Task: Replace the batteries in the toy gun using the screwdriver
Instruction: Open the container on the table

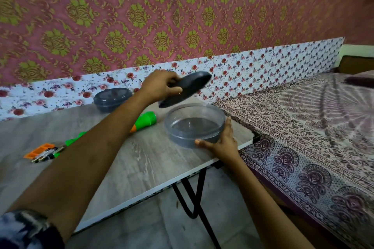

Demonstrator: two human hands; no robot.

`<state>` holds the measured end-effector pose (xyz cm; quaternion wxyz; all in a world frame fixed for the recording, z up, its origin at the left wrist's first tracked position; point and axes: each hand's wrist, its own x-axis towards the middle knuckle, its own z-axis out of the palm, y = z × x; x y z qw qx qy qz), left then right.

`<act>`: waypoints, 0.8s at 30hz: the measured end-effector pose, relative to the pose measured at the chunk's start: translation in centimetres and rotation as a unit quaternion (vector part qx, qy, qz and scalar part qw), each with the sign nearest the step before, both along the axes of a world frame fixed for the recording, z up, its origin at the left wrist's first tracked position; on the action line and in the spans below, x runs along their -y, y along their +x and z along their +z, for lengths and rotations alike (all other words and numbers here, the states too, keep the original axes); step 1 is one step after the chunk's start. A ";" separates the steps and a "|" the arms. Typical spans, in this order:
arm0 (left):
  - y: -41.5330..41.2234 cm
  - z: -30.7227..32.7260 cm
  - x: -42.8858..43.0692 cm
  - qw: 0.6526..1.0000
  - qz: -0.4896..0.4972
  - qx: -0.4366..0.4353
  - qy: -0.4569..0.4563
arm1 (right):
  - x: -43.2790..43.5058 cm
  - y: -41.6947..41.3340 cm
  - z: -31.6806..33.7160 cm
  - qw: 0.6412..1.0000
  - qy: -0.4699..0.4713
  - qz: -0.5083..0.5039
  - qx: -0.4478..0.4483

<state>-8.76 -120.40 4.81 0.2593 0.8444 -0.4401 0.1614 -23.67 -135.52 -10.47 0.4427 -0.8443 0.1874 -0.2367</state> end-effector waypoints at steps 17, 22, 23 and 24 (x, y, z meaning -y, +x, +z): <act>11.9 -8.7 -0.5 0.749 0.159 -0.486 -0.421 | 0.7 3.7 0.1 0.989 0.037 -0.084 0.119; 13.9 -9.4 0.2 0.775 0.237 -0.465 -0.356 | 0.6 4.0 -0.1 0.987 0.035 -0.084 0.131; 14.1 -9.7 0.2 0.783 0.255 -0.456 -0.336 | 0.7 4.0 -0.1 0.987 0.034 -0.086 0.130; 14.2 -9.9 0.0 0.797 0.281 -0.437 -0.310 | 0.6 4.0 -0.1 0.987 0.032 -0.088 0.131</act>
